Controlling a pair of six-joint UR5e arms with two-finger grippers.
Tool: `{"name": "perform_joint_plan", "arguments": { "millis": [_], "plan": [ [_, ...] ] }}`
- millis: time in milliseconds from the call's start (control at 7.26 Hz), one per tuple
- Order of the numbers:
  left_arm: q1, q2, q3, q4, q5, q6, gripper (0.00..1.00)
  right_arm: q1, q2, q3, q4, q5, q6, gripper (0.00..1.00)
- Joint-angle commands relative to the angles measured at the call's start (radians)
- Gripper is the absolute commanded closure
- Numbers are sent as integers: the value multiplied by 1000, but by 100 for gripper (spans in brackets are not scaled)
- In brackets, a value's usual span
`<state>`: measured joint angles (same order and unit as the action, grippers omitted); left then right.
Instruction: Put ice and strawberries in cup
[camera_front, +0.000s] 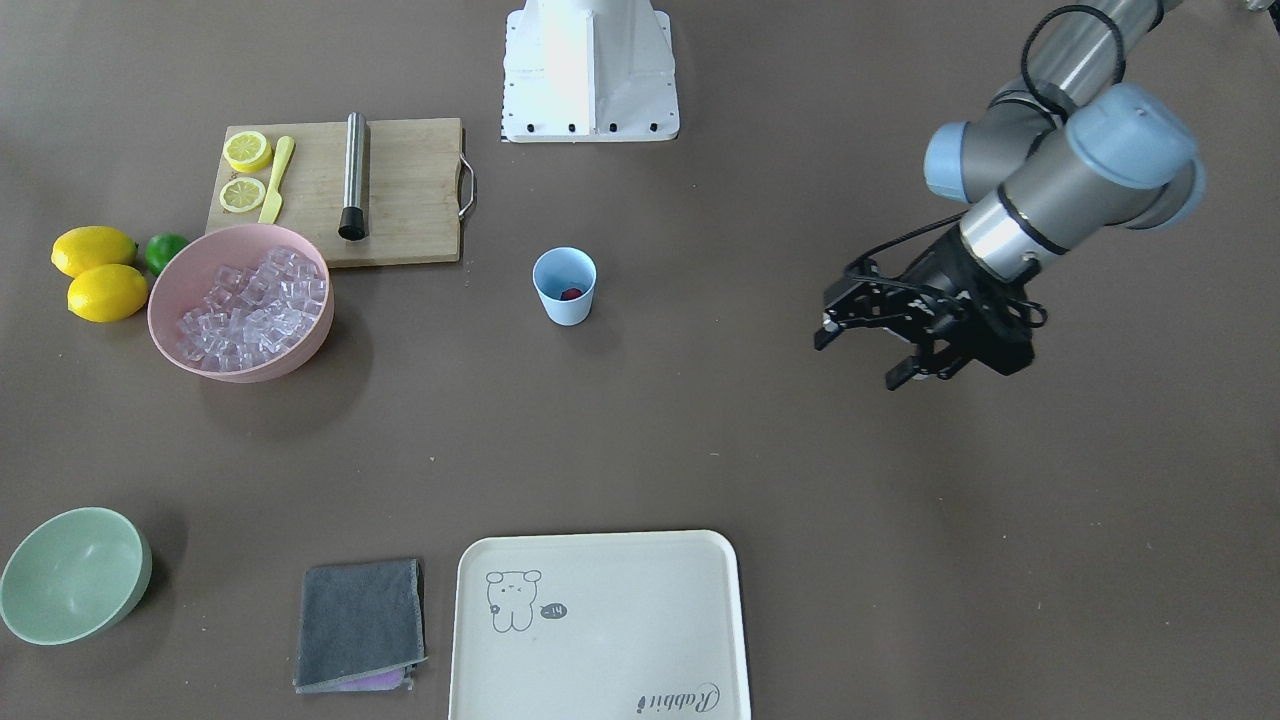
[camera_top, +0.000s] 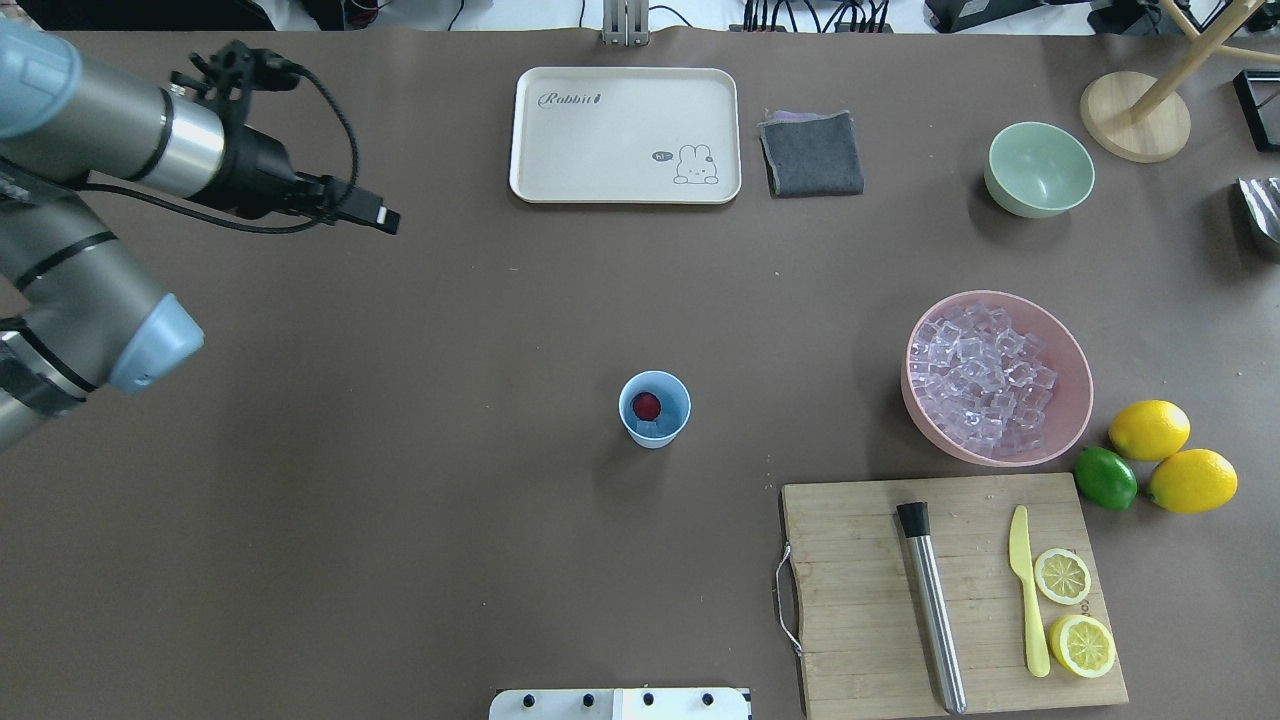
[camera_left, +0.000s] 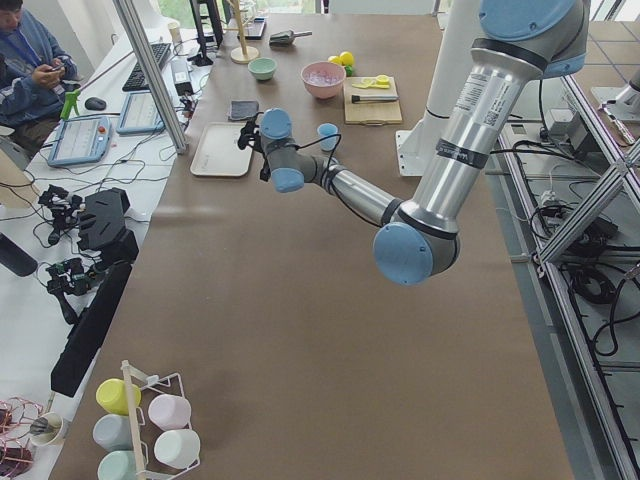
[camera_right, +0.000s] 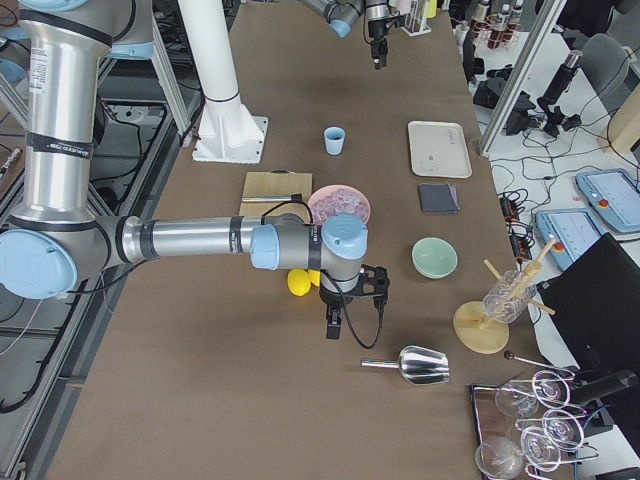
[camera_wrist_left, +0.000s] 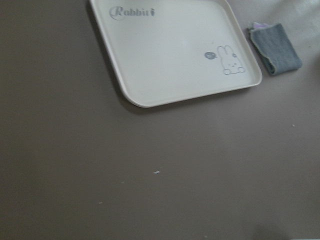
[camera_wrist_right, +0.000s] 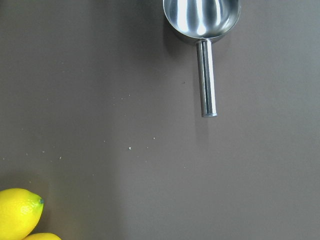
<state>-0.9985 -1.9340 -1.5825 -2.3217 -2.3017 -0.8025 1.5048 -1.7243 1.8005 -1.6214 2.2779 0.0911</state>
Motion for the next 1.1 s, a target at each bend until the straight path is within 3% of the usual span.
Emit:
{"name": "perform_joint_plan", "arguments": {
  "millis": [0, 413, 689, 964],
  "plan": [
    [-174, 122, -1, 103, -82, 307, 2, 0, 2, -1, 0, 0, 1, 0],
    [-389, 271, 7, 269, -130, 752, 2, 0, 2, -4, 32, 2, 2, 0],
    [-504, 302, 7, 484, -155, 1004, 2, 0, -11, -26, 93, 8, 10, 0],
    [-517, 406, 22, 522, -142, 1144, 2, 8, -26, -29, 94, 9, 9, 0]
  ]
}}
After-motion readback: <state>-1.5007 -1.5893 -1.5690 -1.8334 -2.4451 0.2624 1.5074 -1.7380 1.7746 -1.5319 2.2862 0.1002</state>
